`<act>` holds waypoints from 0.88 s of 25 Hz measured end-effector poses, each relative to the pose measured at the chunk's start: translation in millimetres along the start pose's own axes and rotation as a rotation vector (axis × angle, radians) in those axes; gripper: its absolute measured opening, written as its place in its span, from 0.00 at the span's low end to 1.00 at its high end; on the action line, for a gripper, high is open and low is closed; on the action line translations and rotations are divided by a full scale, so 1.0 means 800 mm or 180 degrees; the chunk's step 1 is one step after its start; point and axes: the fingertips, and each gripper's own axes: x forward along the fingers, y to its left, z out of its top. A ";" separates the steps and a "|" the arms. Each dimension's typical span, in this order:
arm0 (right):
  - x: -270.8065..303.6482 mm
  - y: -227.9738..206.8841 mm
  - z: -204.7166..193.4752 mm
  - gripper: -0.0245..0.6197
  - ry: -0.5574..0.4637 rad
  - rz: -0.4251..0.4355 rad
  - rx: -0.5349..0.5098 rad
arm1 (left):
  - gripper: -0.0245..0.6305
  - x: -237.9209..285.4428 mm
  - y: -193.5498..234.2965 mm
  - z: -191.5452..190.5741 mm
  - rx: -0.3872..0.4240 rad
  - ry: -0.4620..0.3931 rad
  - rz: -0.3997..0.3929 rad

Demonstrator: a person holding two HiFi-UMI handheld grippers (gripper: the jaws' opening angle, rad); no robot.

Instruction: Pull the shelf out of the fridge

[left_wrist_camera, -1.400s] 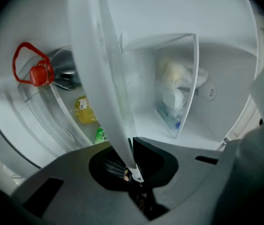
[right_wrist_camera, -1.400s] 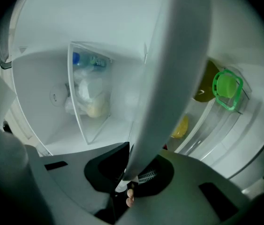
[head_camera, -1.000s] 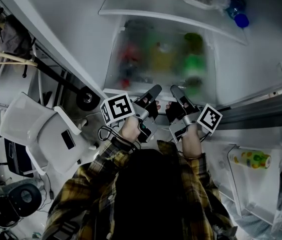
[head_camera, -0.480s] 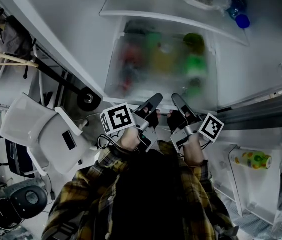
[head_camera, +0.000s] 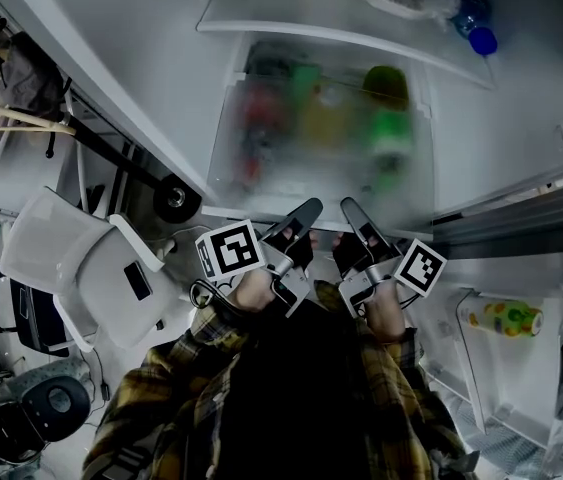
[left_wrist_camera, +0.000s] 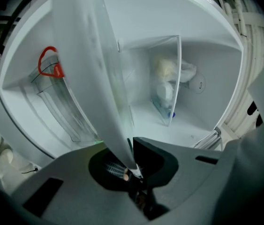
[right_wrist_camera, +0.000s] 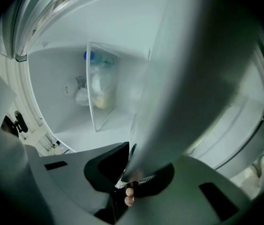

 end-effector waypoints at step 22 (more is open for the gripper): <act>-0.024 0.006 -0.015 0.11 -0.0017 -0.0069 -0.0256 | 0.08 -0.017 -0.001 -0.023 -0.0002 0.0054 0.0016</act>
